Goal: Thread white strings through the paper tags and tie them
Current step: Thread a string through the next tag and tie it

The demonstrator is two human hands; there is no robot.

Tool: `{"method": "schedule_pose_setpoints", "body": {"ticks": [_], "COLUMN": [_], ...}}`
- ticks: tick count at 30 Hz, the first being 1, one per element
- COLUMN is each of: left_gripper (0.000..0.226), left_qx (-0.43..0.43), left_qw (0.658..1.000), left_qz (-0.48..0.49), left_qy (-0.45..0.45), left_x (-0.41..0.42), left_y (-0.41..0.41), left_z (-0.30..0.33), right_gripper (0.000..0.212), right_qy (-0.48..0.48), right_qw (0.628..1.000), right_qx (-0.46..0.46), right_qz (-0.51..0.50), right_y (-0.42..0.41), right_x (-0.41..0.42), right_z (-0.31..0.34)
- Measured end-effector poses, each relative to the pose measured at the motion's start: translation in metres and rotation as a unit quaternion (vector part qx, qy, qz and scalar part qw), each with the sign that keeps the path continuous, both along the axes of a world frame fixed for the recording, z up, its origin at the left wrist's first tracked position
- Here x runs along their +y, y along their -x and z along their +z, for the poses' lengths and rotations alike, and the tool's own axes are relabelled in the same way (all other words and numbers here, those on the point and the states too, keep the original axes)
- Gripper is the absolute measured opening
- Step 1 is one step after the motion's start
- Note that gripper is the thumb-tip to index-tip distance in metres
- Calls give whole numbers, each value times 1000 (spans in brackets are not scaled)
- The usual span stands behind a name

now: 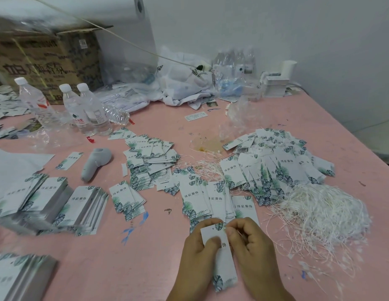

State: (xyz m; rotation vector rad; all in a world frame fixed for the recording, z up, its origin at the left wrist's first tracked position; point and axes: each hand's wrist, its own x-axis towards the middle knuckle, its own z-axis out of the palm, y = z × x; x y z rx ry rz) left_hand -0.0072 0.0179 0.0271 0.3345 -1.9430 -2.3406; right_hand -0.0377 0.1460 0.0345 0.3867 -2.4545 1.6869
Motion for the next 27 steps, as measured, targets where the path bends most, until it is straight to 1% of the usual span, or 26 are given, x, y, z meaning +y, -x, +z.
{"method": "schedule_pose_setpoints", "body": {"ticks": [3,5,10,13,15,17,18,20,22,26,27], "left_gripper": [22,19,24,23,23,24,25,25,25,22,24], "left_qx": [18,27,27,36,47,54,56,61,66,76,77], "left_qw": [1000,1000,999,999,998,998,997,997,997,996,996], "left_qz": [-6,-5,17,22,24,29,28,18,9,-16,-23], "left_qy": [9,2,4,16,26,31,33,32,27,43,44], "left_x": [3,4,5,6,6,7,7,8,7,6,6], "left_y": [-3,-5,-4,-5,-5,-6,-6,-6,-6,-6,-5], "left_z": [3,8,6,5,6,8,9,10,10,8,7], "right_gripper": [18,21,22,20,16,6,5,12,14,5,5], "right_qy": [-30,-45,-52,-55,-57,-57,-59,-62,-56,-52,-53], "right_qw": [999,998,997,996,995,995,994,993,994,994,994], "right_qx": [43,49,54,65,74,82,86,92,87,85,87], "right_qz": [7,8,-14,-17,-19,-18,-18,-25,-35,-43,-43], "right_y": [-1,-1,0,0,0,-1,-1,-2,-1,-2,-2], "right_x": [-2,-4,-5,-5,-6,-7,-8,-8,-8,-8,-9], "right_z": [1,1,-1,-2,-2,-1,0,2,2,3,4]}}
